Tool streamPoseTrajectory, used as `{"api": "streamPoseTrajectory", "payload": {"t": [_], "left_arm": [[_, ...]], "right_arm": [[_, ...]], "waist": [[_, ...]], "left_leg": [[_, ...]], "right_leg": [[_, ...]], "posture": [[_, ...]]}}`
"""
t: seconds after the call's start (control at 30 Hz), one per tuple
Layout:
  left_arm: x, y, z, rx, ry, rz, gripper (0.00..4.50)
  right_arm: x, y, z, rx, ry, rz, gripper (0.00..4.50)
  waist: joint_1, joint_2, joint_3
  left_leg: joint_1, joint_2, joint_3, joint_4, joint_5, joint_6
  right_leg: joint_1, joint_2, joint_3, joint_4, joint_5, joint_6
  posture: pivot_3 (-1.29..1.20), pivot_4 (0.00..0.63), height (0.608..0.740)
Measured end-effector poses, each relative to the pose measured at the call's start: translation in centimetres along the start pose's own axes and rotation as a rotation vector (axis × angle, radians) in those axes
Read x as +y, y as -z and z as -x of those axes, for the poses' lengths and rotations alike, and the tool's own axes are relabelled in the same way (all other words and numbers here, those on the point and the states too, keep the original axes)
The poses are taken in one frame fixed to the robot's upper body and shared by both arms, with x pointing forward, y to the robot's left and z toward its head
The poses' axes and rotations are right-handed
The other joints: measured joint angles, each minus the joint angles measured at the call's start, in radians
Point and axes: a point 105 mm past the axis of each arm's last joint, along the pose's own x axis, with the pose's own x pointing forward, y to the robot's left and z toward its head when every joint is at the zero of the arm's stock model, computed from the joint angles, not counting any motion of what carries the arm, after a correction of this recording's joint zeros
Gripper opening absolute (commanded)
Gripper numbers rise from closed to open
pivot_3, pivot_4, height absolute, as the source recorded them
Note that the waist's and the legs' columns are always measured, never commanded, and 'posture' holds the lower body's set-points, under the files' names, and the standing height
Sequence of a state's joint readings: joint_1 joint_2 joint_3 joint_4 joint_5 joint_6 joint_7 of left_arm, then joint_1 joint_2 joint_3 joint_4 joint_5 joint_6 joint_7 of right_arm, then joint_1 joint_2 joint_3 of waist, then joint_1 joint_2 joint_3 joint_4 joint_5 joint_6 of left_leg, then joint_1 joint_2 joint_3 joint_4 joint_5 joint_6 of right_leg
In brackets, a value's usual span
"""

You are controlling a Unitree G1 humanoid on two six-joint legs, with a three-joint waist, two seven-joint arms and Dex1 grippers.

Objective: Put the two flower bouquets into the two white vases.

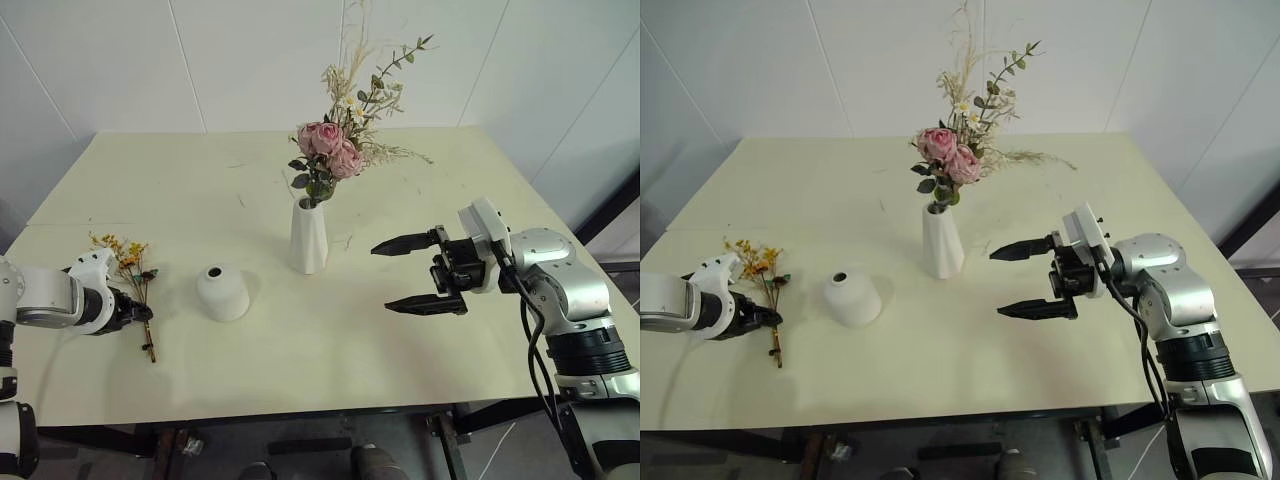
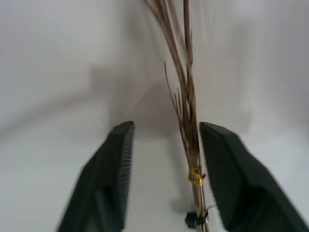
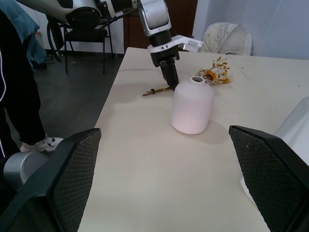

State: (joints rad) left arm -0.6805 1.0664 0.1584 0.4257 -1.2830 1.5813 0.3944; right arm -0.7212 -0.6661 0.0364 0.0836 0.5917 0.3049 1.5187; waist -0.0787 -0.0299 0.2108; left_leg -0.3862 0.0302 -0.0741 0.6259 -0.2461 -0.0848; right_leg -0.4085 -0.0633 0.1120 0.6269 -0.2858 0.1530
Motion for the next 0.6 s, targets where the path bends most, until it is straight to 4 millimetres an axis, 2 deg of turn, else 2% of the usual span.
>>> {"api": "streamPoseTrajectory", "payload": {"t": [0.13,0.5,0.53,0.6], "left_arm": [[0.2,0.3,0.0,0.02,-0.013,0.013,0.04],[-0.7,-0.1,-0.2,-0.018,0.038,0.041,0.01],[-0.8,-0.4,-0.3,-0.055,0.044,0.034,0.01],[-1.8,-2.4,-0.4,-0.235,0.11,0.034,0.01]], "right_arm": [[0.0,0.0,-0.1,-0.007,-0.002,-0.002,4.5],[0.0,0.0,-0.2,-0.013,-0.001,-0.003,4.5],[0.0,0.0,-0.2,-0.013,0.002,-0.004,4.5],[-0.1,0.1,-0.2,-0.014,0.011,-0.011,4.5]], "waist": [[0.001,0.0,0.0],[0.024,0.0,0.0],[0.025,0.0,0.0],[0.028,0.0,0.0]], "left_leg": [[0.0,0.0,0.0,0.0,0.0,0.0],[-0.001,0.0,0.0,0.001,0.0,0.0],[-0.001,0.0,0.001,0.001,0.0,0.0],[-0.002,0.0,0.001,0.001,0.001,-0.001]], "right_leg": [[0.0,0.0,0.0,0.0,0.0,0.0],[0.0,0.0,0.0,-0.001,0.0,0.0],[0.0,0.0,0.0,-0.002,0.0,0.0],[0.0,0.0,-0.001,-0.002,0.0,-0.001]], "posture": [[0.0,0.15,0.74],[0.0,0.15,0.74],[0.0,0.15,0.74],[0.0,0.15,0.74]]}}
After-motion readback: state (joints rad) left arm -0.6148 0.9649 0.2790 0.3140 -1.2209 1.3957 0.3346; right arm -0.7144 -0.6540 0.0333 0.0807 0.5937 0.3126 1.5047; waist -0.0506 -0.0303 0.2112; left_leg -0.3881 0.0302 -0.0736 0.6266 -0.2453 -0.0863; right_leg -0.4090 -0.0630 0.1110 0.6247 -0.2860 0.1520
